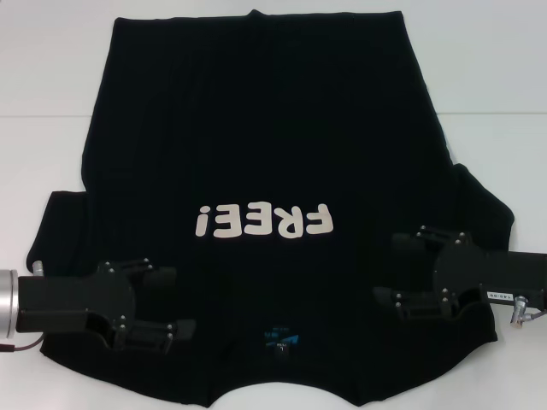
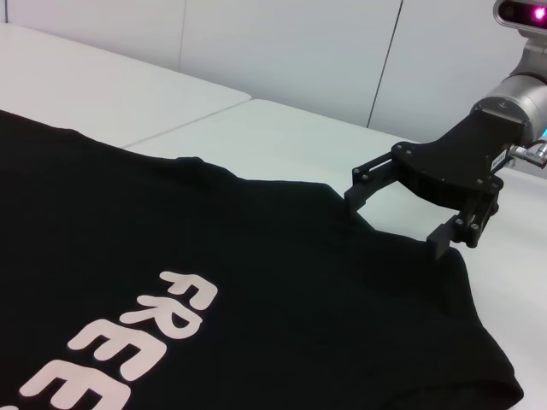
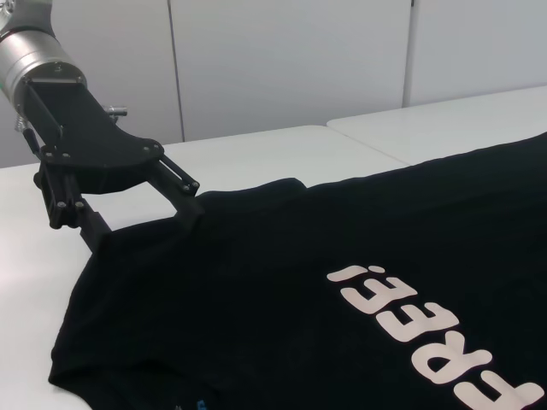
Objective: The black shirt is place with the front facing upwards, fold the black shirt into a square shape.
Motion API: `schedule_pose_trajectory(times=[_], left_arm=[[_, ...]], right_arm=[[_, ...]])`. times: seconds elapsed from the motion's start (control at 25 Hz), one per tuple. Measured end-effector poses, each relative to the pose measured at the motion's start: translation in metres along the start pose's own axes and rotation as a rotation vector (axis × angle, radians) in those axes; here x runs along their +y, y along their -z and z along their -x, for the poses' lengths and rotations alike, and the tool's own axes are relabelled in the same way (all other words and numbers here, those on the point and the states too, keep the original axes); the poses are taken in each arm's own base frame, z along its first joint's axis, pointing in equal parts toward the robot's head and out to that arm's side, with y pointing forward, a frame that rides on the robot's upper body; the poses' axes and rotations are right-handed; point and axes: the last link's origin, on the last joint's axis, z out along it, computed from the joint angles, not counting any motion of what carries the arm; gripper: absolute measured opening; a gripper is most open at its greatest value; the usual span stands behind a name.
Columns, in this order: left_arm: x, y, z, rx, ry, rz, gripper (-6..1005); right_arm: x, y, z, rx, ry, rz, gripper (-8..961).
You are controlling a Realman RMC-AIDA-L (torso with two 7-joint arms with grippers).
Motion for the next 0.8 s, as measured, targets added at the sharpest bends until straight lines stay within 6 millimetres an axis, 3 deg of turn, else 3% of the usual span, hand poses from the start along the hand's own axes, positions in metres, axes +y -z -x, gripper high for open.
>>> schedule_pose_trajectory(times=[0.6, 0.72, 0.8], left_arm=[[0.001, 0.002, 0.000, 0.016, 0.012, 0.003, 921], [0.002, 0.005, -0.003, 0.042, 0.099, 0.006, 921], [-0.003, 0.012, -0.008, 0.052, 0.283, 0.001, 921]], right_arm=[[-0.001, 0.000, 0.000, 0.002, 0.000, -0.004, 942], [0.000, 0.000, 0.000, 0.002, -0.001, -0.003, 942], [0.000, 0.000, -0.001, 0.001, -0.004, -0.004, 942]])
